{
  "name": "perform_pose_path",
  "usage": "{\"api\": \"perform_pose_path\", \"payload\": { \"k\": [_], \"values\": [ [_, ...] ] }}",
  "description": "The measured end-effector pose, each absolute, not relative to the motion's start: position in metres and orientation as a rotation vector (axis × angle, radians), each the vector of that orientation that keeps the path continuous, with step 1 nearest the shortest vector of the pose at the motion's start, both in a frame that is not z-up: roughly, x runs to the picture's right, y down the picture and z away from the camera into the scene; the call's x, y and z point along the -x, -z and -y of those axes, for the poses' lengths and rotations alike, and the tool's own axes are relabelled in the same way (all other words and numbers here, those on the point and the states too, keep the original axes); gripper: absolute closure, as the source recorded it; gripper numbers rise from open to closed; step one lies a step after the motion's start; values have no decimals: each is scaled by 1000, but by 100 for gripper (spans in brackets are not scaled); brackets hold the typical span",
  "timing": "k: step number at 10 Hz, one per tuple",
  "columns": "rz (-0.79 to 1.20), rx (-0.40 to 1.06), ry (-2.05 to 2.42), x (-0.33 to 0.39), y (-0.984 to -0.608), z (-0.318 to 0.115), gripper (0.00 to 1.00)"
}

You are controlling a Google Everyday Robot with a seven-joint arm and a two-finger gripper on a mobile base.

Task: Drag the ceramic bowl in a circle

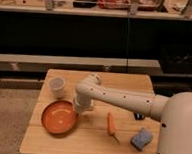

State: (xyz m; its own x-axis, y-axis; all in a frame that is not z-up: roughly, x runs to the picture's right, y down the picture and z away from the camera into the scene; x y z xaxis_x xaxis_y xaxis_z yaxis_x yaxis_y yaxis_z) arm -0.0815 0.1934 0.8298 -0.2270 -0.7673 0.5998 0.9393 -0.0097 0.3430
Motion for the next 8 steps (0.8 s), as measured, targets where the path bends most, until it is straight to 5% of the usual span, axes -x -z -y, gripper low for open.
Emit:
{"api": "perform_pose_path", "payload": {
  "k": [8],
  "values": [
    [810, 327, 1556, 37, -806, -212, 99]
  ]
}}
